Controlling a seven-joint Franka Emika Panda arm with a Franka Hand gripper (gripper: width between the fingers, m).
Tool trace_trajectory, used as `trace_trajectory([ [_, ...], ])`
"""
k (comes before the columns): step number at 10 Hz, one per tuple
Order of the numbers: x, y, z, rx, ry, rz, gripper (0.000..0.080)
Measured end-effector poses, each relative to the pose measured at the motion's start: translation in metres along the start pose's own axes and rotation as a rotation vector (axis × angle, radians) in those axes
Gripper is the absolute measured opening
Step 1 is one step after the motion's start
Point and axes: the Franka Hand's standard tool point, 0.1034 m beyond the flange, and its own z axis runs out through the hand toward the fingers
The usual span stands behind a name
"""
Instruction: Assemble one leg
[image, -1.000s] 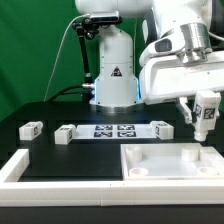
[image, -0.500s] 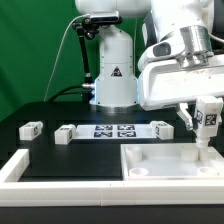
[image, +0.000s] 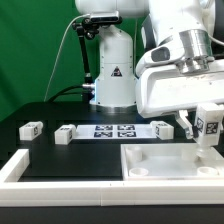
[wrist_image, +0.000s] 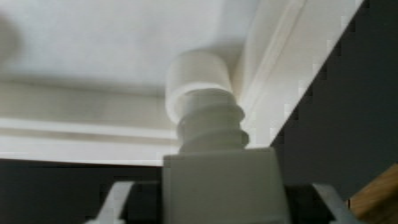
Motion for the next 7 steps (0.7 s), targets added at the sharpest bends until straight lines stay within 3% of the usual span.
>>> trace_trajectory([
  [4, -0.001, -0.003, 0.016, 0.006, 0.0, 0.006, 0.0293],
  [7, -0.002, 0.004, 0.021, -0.004, 0.019, 0.011, 0.0293],
])
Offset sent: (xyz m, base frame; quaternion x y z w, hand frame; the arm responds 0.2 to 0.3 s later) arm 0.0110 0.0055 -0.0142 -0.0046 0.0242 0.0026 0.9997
